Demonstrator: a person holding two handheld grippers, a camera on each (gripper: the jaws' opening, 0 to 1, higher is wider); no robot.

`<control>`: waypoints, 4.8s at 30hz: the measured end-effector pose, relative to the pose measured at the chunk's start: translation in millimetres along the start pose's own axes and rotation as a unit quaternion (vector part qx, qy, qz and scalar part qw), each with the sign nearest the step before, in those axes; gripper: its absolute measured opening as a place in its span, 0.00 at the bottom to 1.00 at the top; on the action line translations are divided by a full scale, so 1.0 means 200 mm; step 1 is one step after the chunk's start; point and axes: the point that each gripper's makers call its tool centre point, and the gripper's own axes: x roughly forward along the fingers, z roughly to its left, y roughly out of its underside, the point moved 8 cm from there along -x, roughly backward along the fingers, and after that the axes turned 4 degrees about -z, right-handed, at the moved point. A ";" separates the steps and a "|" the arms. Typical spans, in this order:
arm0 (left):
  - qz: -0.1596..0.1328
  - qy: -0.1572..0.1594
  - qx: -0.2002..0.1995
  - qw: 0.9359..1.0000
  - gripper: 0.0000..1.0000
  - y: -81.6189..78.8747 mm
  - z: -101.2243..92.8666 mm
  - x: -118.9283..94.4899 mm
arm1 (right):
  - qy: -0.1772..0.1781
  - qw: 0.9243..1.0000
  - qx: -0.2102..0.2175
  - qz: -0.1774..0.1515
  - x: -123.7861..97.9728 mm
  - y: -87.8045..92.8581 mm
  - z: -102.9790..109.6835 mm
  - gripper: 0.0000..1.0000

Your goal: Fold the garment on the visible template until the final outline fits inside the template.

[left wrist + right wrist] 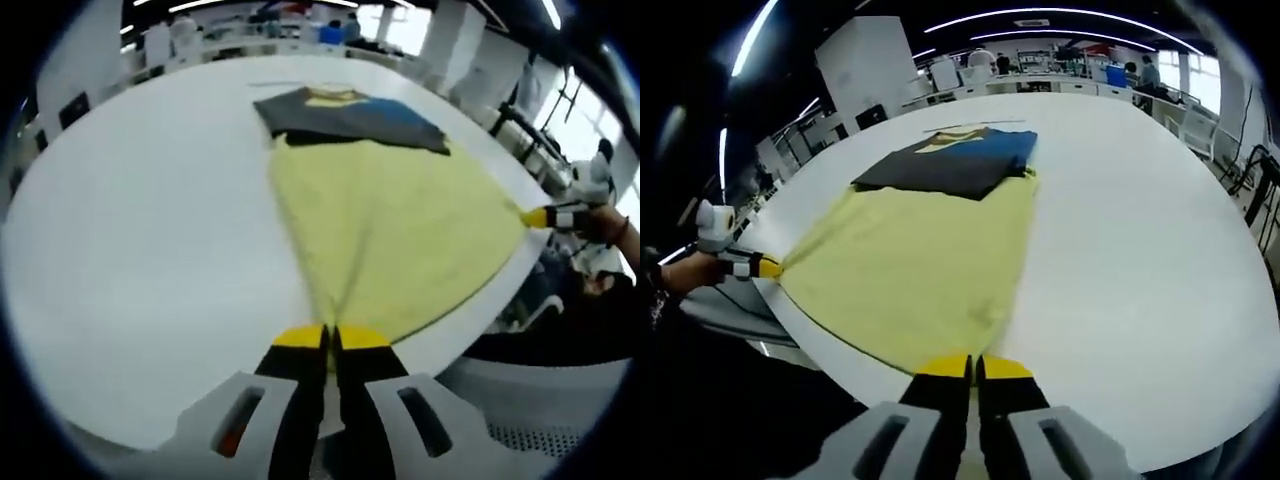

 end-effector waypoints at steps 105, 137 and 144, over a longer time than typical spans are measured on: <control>-0.199 -0.009 -0.032 0.979 0.00 -0.94 0.11 -0.21 | 0.037 0.981 -0.115 -0.153 -0.12 -0.96 -0.02 0.00; -0.256 -0.076 -0.089 0.960 0.00 -1.30 0.34 0.23 | 0.078 0.976 -0.062 -0.194 0.37 -1.32 -0.22 0.00; -0.243 -0.087 -0.110 0.960 0.00 -1.29 0.40 0.39 | 0.080 0.980 -0.050 -0.176 0.55 -1.33 -0.28 0.00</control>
